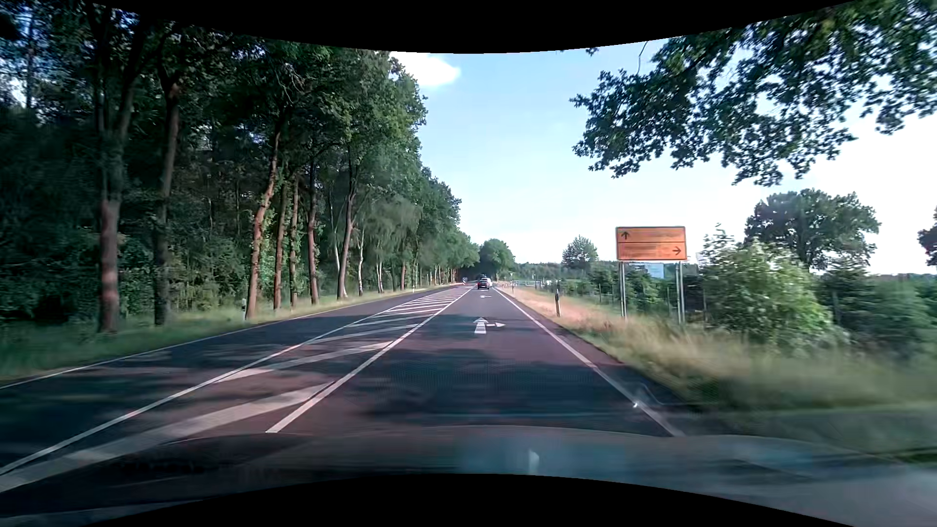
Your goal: Follow the waypoints while adhering to traffic rules and regulations
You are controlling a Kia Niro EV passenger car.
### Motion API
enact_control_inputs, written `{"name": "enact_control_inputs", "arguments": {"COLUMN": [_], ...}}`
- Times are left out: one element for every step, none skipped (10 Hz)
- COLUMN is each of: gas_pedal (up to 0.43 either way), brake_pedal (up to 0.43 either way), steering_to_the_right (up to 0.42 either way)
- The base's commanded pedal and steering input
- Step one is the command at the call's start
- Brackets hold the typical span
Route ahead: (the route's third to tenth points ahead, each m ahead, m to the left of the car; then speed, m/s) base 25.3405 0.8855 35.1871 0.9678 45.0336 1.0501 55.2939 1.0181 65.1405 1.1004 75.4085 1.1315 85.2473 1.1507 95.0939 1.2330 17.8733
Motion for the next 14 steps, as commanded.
{"name": "enact_control_inputs", "arguments": {"gas_pedal": [0.0, 0.0, 0.0, 0.0, 0.0, 0.0, 0.0, 0.0, 0.0, 0.0, 0.0, 0.0, 0.0, 0.0], "brake_pedal": [0.085, 0.091, 0.104, 0.11, 0.122, 0.128, 0.128, 0.134, 0.14, 0.152, 0.159, 0.159, 0.146, 0.128], "steering_to_the_right": [-0.002, -0.002, -0.002, -0.001, -0.001, -0.001, -0.001, 0.0, -0.001, 0.0, -0.001, -0.001, -0.001, -0.001]}}
